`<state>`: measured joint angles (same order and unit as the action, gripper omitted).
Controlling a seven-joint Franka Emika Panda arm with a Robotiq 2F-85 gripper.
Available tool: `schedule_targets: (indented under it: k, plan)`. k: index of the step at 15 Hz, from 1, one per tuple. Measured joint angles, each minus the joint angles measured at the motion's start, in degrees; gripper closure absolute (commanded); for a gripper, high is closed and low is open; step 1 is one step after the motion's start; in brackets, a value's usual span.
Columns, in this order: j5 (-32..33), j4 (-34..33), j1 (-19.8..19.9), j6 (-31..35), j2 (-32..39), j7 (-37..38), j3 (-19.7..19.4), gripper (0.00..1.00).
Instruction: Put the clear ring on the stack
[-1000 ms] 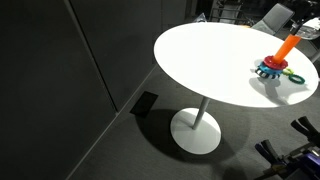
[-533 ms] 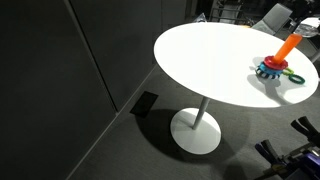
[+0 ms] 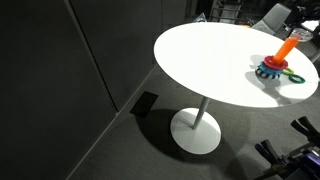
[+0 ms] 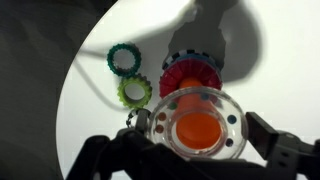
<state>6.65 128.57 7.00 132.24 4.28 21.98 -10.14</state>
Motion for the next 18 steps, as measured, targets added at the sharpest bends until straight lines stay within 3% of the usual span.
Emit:
schedule_targets:
  k: [2,3,18]
  plan:
    - [0.28,-0.23,0.0,-0.02,0.58,0.43,-0.12,0.3]
    - [0.34,-0.27,0.0,-0.02,0.78,0.48,-0.19,0.01]
    - [0.34,-0.2,-0.01,-1.91,1.34,-0.23,-0.44,0.0]
